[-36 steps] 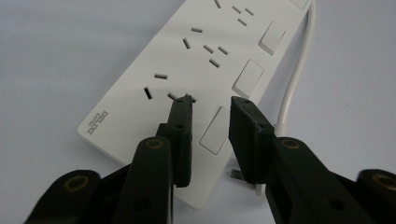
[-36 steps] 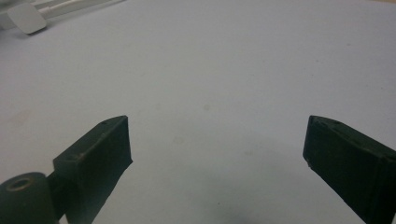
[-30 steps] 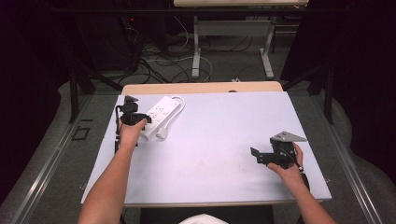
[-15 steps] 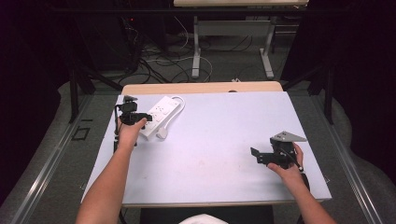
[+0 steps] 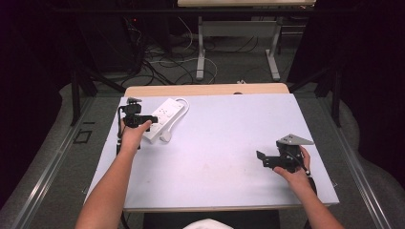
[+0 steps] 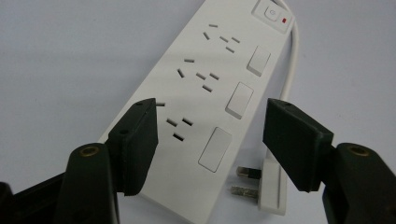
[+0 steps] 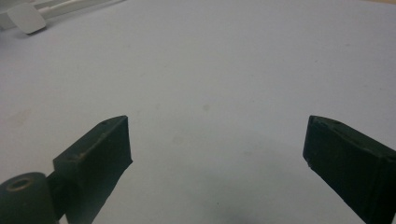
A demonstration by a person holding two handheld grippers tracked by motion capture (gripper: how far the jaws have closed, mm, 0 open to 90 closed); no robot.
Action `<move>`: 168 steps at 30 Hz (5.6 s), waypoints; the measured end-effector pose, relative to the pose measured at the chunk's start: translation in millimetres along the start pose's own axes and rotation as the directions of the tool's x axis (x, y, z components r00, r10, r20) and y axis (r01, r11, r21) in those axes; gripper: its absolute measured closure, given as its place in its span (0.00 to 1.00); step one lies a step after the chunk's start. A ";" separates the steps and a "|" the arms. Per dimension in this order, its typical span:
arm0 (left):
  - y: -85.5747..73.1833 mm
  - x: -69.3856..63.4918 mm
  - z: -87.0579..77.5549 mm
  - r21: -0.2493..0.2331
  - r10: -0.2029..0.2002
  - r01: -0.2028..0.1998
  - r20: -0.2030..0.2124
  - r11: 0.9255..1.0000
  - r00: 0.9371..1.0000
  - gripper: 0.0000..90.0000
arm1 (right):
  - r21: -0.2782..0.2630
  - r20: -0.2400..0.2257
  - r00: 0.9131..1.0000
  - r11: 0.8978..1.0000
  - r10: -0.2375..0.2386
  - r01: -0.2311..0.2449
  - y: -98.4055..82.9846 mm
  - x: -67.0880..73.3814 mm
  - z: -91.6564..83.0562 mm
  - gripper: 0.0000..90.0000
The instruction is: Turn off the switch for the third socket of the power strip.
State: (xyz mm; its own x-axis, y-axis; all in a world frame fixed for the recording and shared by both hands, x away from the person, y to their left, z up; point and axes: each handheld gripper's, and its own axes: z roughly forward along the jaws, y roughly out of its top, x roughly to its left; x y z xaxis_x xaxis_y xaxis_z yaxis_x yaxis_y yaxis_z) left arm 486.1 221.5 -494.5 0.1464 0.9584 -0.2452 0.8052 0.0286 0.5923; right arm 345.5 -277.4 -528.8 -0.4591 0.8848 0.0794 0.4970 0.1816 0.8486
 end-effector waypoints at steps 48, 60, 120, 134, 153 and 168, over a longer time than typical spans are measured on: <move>-13.7 -42.9 -33.6 -0.070 0.210 -0.202 0.146 0.977 0.967 0.01 | 0.001 0.002 1.000 1.000 0.016 -0.016 0.6 2.1 -0.9 0.08; -24.2 -56.8 -45.6 -0.109 0.270 -0.255 0.160 0.961 0.949 0.01 | 0.000 0.003 1.000 1.000 0.016 -0.016 0.7 2.2 -1.3 0.08; -125.6 -8.4 -75.3 -0.201 0.240 -0.203 0.183 0.958 0.953 0.04 | -0.007 0.011 1.000 1.000 0.006 -0.006 0.8 3.7 -0.8 0.08; -136.9 8.0 -67.7 -0.219 0.208 -0.171 0.155 0.960 0.966 0.04 | -0.008 0.006 1.000 1.000 0.011 -0.011 0.6 4.1 -0.4 0.08; -144.8 24.7 -59.6 -0.204 0.195 -0.174 0.089 0.963 0.977 0.04 | 0.002 -0.001 1.000 1.000 0.011 -0.011 0.3 4.1 0.9 0.08; -146.8 28.3 -55.0 -0.188 0.191 -0.174 0.073 0.967 0.979 0.05 | 0.003 0.007 1.000 1.000 0.014 -0.014 -0.5 2.0 2.9 0.08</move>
State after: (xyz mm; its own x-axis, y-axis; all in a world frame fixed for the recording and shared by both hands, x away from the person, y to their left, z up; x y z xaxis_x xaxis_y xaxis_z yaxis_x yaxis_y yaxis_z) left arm 340.4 260.1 -546.2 0.3390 0.9228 -0.1832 0.6450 -0.0862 0.7593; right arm 346.5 -274.5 -530.6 -0.4469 0.8903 0.0872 0.5055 0.1709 0.8458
